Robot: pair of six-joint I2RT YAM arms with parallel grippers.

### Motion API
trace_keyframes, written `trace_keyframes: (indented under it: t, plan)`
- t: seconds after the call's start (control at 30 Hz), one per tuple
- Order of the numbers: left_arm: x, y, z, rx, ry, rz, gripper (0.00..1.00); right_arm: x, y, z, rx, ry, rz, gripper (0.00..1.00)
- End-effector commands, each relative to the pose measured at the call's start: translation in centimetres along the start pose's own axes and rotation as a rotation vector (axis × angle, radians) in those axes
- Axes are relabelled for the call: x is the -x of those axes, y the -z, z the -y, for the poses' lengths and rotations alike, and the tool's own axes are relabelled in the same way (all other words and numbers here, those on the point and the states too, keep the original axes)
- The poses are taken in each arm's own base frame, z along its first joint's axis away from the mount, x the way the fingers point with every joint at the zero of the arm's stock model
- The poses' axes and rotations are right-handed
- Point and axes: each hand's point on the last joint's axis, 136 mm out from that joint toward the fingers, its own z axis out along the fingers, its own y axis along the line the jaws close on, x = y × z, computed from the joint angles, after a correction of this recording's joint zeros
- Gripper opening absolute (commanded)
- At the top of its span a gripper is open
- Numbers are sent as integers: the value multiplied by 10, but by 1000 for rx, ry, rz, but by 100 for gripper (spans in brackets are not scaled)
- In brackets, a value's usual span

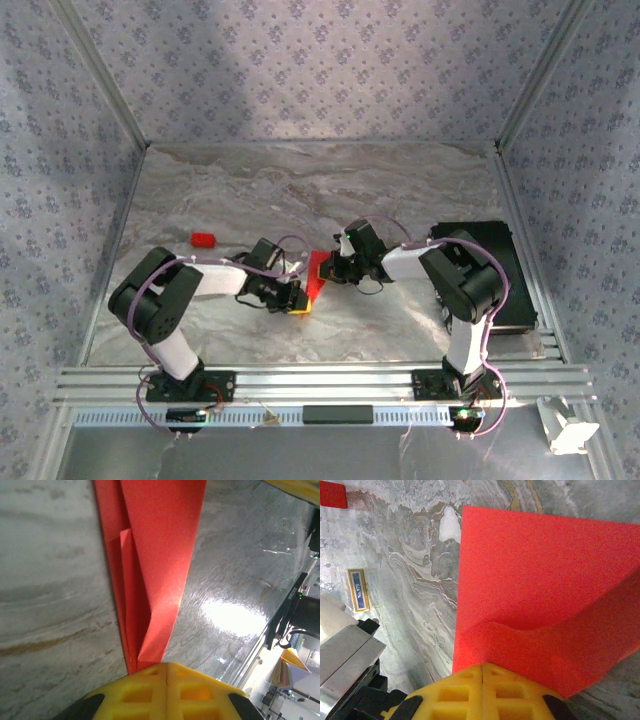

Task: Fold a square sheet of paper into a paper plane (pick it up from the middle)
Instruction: Fold the wing for the fifth time at the center of the table.

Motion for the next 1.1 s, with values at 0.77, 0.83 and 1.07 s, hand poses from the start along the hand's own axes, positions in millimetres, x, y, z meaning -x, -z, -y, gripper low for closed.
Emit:
trace_keyframes:
  t: [0.77, 0.83, 1.07]
  plan:
    - [22, 35, 56, -63, -94, 101, 1, -10, 2, 37, -122, -68, -18, 4]
    - [28, 28, 55, -77, -87, 91, 1, -10, 2, 36, -118, -64, -17, 4]
    - [27, 7, 41, -84, -61, 28, 0, -11, 0, 37, -120, -70, -26, 4]
